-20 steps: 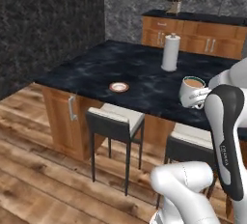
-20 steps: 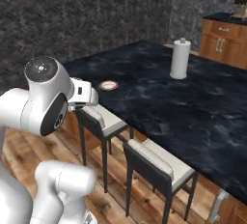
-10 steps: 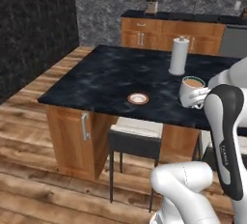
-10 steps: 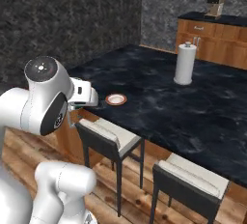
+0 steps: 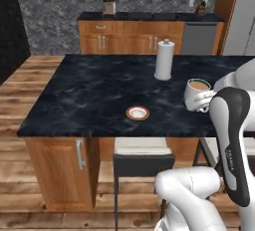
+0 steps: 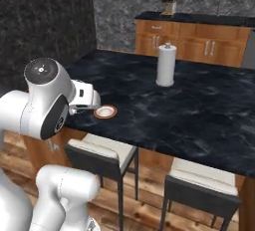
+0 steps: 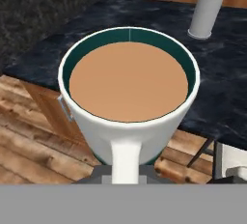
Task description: Pick the cup of tea, navigate to the dining table, and place it on the saucer.
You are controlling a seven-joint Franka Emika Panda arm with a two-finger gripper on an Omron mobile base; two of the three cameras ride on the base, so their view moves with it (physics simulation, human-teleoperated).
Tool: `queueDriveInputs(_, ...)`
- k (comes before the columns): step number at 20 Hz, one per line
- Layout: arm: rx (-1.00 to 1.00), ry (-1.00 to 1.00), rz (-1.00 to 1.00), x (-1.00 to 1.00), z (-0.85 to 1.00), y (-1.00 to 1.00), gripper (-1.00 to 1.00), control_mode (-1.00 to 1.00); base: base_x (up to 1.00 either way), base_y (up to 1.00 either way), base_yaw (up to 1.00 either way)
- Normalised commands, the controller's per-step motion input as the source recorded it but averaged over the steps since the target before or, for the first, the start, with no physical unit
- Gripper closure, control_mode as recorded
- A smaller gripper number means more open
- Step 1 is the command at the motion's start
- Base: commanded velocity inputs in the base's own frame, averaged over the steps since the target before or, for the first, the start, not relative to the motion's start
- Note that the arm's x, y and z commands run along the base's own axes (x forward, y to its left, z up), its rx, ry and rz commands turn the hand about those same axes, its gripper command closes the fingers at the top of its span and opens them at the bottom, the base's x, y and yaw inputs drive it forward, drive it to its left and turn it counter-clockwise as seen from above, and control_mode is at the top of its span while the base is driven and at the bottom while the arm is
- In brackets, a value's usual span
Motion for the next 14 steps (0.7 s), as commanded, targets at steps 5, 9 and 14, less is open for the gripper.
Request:
queueDriveInputs(5,0.0,0.0,0.0,0.0,0.0,0.0,1.0,1.0,0.56,0.48,-0.44)
queueDriveInputs(9,0.0,0.0,0.0,0.0,0.0,0.0,1.0,1.0,0.48,0.55,-0.3)
queueDriveInputs(14,0.0,0.0,0.0,0.0,0.0,0.0,1.0,1.0,0.5,0.5,-0.21)
